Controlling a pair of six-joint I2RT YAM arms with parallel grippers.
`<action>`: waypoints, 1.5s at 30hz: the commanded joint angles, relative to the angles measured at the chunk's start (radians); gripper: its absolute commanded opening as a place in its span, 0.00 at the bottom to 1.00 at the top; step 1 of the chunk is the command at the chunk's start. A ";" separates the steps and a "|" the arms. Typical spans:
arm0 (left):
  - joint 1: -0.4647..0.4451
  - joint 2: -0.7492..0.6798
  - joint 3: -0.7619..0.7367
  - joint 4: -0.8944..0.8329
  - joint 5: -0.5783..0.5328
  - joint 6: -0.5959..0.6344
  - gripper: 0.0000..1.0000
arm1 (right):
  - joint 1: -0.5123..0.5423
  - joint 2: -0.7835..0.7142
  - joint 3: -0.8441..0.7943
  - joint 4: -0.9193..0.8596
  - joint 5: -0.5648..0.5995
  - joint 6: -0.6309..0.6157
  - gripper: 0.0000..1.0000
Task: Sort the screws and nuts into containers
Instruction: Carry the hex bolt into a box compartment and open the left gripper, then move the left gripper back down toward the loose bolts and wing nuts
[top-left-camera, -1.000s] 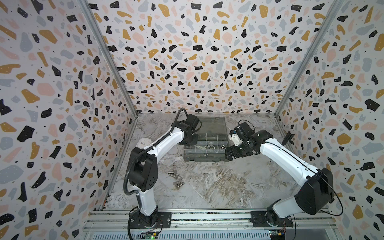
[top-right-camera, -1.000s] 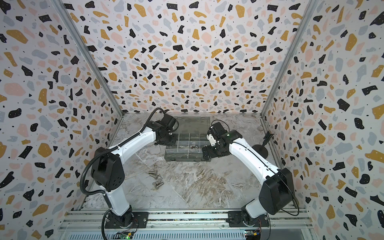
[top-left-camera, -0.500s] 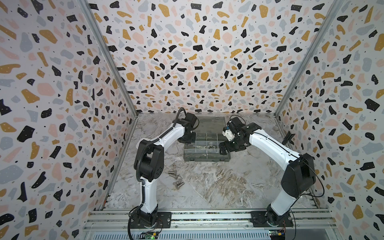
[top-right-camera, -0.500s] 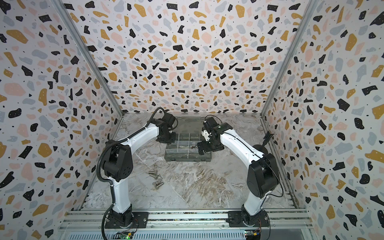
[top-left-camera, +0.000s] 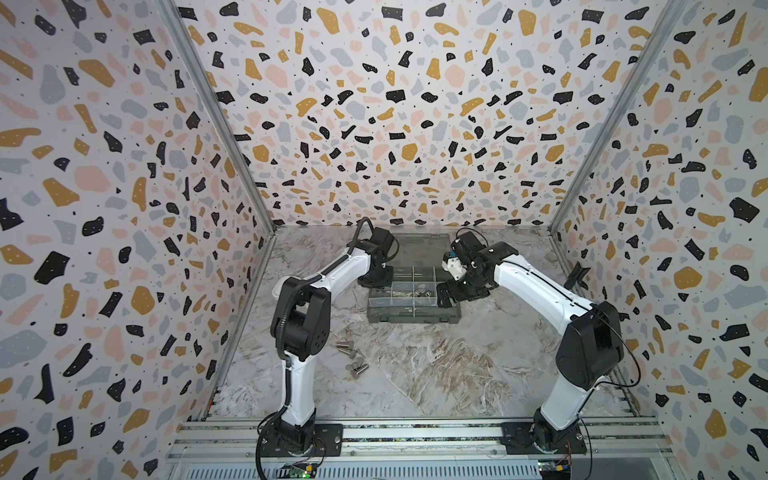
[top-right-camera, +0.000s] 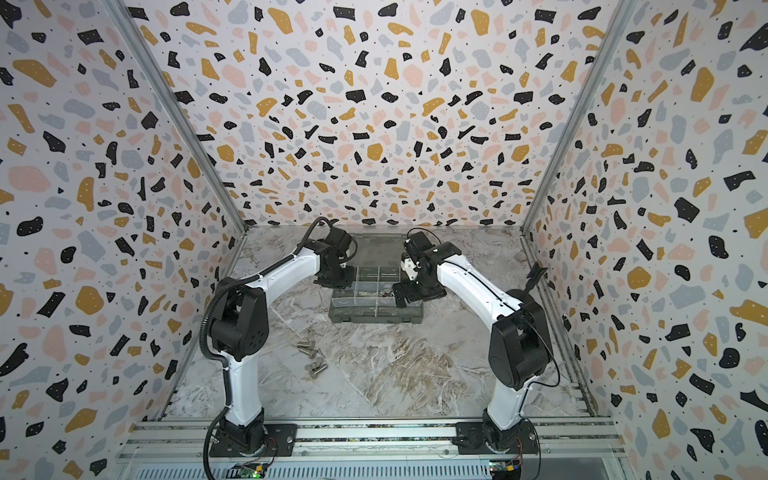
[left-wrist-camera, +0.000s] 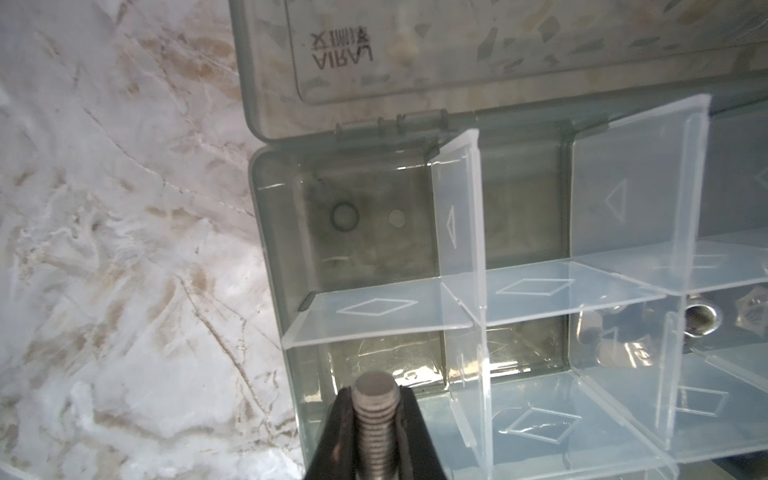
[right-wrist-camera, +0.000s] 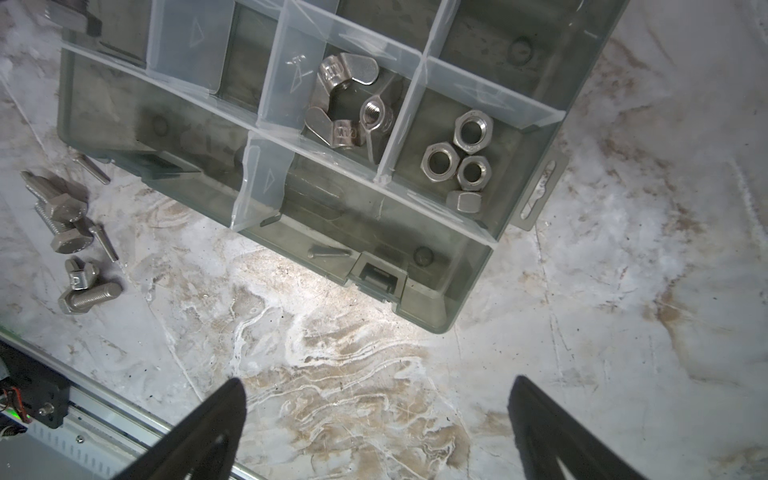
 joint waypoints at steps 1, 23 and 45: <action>0.005 -0.022 -0.018 0.028 0.003 -0.006 0.12 | -0.003 -0.025 0.010 -0.031 -0.001 -0.008 1.00; -0.001 -0.413 -0.251 -0.079 -0.029 -0.060 0.61 | 0.060 -0.132 -0.114 0.018 -0.027 0.000 1.00; -0.001 -0.877 -1.026 0.170 0.013 -0.428 0.59 | 0.173 -0.286 -0.323 0.099 -0.007 0.039 1.00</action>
